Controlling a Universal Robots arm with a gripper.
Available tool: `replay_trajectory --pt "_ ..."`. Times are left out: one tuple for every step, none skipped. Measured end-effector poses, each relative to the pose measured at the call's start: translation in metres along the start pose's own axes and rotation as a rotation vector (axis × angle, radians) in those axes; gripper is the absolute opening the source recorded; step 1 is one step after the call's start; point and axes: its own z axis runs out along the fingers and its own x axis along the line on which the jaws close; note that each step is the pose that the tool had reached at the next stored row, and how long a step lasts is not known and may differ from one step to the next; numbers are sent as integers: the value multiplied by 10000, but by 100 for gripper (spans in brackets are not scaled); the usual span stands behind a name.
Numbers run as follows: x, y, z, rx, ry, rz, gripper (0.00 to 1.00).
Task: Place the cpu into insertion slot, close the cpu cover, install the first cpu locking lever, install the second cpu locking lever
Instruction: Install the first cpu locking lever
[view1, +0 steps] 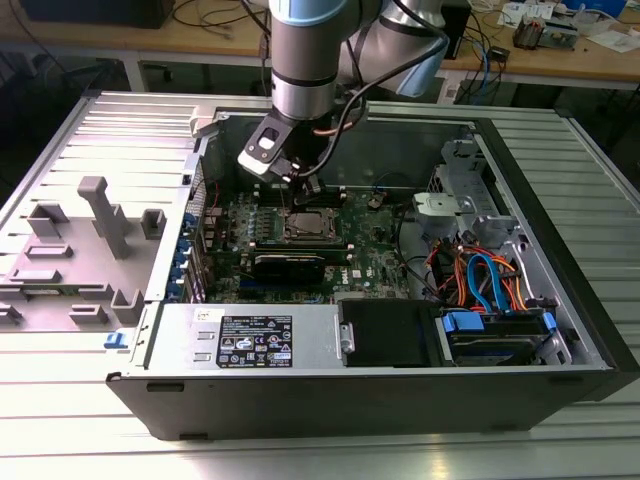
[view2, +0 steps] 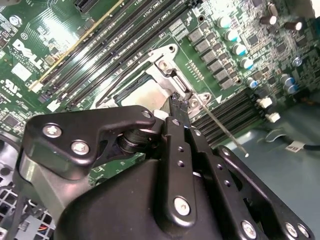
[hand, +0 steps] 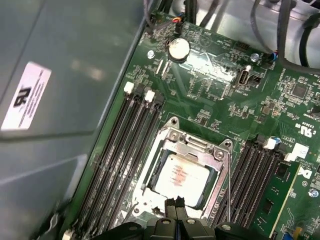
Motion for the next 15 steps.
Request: replay_trajectory --pt "2 -8 0 1 -1 -73 11" --pt "4 -15 0 2 -2 -143 11" --pt "5 -24 0 4 -3 -238 11" --pt "8 -36 0 6 -5 -380 11" --pt "10 -50 1 8 -7 -546 11" --pt "11 -57 1 9 -8 -638 11" --pt "11 -63 1 10 -10 -722 11" --pt "9 -67 1 10 -10 -805 11" --pt "9 -68 1 10 -11 -842 11" --pt "9 -68 -1 12 -11 -877 11" --pt "9 -70 -5 14 -13 -912 11" --pt "9 -71 -12 14 -13 -977 11" --pt "9 -71 -17 14 -14 -1042 11" --pt "11 -73 -23 16 -15 -1134 11" --pt "11 -74 -26 15 -15 -1230 11"
